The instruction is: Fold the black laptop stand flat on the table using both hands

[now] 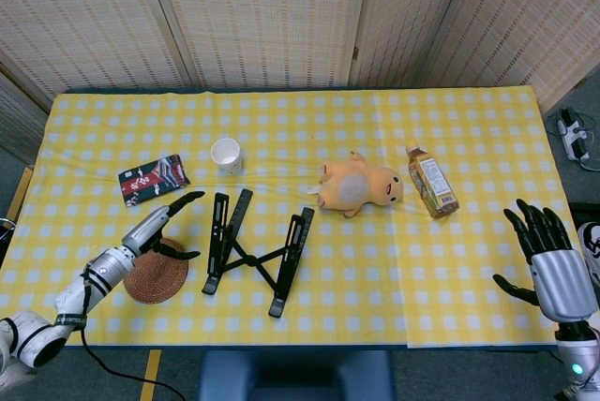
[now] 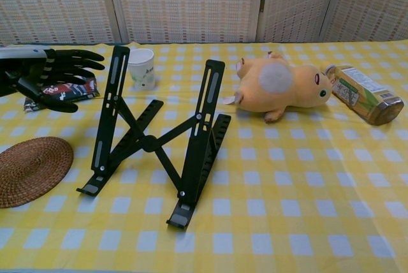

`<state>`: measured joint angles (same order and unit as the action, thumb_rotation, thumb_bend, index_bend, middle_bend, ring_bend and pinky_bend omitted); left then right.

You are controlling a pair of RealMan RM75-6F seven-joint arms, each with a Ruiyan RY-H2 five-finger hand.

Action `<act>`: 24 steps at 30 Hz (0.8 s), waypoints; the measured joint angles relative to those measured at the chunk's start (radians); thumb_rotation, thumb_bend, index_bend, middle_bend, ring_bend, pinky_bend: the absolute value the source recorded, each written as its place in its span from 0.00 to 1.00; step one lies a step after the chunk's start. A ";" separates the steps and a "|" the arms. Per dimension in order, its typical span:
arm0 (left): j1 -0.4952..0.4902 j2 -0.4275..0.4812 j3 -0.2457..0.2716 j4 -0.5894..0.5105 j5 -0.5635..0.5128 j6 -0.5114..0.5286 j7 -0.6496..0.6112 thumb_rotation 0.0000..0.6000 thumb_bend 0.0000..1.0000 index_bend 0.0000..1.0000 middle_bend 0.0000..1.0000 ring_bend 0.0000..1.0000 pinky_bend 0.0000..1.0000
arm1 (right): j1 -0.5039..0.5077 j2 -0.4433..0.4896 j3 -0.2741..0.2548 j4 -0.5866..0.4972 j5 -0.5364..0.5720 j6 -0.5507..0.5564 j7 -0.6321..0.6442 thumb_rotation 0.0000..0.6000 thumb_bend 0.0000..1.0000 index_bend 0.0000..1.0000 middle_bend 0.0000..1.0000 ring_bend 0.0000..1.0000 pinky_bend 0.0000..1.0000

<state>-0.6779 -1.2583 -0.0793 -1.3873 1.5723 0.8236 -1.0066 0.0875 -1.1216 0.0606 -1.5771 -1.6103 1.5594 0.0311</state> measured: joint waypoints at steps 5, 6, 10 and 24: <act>-0.034 -0.028 0.008 0.018 -0.002 -0.026 -0.078 1.00 0.21 0.00 0.08 0.05 0.10 | 0.003 -0.006 -0.001 0.007 0.004 -0.007 0.005 1.00 0.15 0.00 0.00 0.03 0.00; -0.038 -0.031 0.010 0.019 -0.001 -0.029 -0.095 1.00 0.21 0.00 0.09 0.06 0.11 | 0.004 -0.007 -0.001 0.009 0.005 -0.010 0.006 1.00 0.15 0.00 0.00 0.03 0.00; -0.063 -0.045 0.025 0.028 0.023 -0.033 -0.201 1.00 0.21 0.00 0.12 0.09 0.14 | 0.007 -0.011 -0.001 0.014 0.009 -0.017 0.009 1.00 0.15 0.00 0.00 0.03 0.00; -0.080 -0.040 0.112 -0.014 0.096 0.069 -0.304 1.00 0.21 0.01 0.18 0.14 0.17 | 0.021 -0.022 -0.003 0.031 0.010 -0.039 0.022 1.00 0.15 0.00 0.00 0.04 0.00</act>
<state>-0.7575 -1.2979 0.0323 -1.4011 1.6687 0.8928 -1.3102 0.1084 -1.1437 0.0574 -1.5465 -1.6001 1.5204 0.0531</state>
